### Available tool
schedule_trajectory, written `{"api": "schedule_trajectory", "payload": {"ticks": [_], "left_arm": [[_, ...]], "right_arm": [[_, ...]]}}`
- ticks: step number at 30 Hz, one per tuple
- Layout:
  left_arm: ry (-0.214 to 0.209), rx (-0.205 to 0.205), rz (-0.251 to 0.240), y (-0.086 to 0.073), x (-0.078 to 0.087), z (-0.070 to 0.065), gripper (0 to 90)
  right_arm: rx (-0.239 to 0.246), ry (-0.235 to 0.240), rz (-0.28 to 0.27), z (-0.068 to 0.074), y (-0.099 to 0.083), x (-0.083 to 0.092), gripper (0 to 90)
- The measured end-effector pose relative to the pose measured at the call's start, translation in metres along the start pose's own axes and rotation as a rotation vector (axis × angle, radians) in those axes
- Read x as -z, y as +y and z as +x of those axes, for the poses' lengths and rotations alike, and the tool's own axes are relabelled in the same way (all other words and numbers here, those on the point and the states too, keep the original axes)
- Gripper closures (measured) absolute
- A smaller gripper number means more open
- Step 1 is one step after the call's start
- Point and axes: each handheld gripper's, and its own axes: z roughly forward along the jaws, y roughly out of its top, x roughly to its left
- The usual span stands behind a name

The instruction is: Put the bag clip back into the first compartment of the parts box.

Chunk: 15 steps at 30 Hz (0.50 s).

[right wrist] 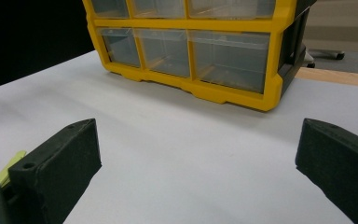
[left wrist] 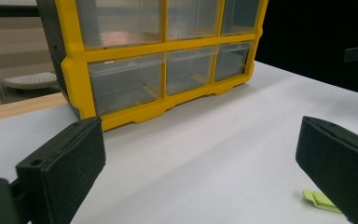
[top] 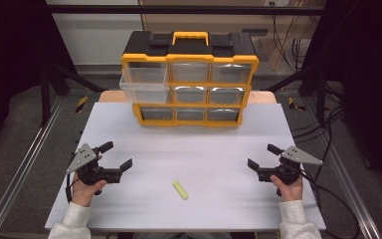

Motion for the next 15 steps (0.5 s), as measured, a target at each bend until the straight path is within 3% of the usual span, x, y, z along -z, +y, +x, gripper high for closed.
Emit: {"api": "schedule_trajectory", "payload": {"ticks": [15], "left_arm": [[0.011, 0.012, 0.004, 0.0004, 0.0020, 0.0023, 1.5]], "right_arm": [[0.016, -0.005, 0.014, 0.0042, 0.0047, -0.0008, 0.4]]}}
